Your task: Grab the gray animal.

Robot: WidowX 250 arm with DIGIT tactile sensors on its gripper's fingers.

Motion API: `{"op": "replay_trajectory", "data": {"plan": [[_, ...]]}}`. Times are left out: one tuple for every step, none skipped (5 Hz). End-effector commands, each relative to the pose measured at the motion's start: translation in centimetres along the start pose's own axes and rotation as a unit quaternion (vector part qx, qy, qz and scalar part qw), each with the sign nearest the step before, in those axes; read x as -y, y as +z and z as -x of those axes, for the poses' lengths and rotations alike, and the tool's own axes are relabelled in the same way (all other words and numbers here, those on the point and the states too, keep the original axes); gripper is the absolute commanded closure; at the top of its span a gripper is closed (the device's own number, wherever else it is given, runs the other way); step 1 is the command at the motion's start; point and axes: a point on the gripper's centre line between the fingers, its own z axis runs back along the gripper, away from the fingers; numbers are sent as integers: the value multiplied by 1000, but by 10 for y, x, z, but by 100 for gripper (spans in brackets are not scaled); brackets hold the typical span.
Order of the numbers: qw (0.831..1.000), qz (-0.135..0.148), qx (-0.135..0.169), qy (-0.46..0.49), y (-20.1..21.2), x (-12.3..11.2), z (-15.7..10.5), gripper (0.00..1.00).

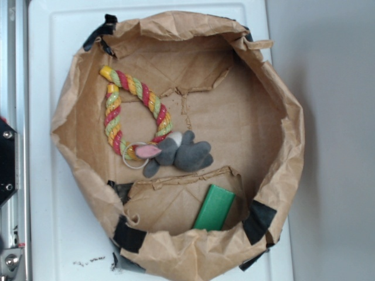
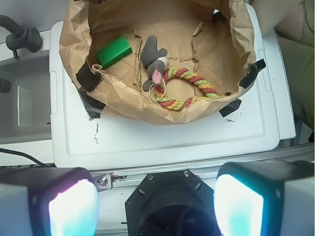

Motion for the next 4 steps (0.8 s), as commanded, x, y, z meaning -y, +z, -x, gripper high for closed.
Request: {"op": "replay_trajectory", "data": {"plan": [[1000,0,0,0,0,0,0,0],[999,-6,8,-48,-8,13,-30,0],[996,-7,-4,-85,-25,18,-55,0],[996,-43,-21,-72,-55,5,-89,0]]}}
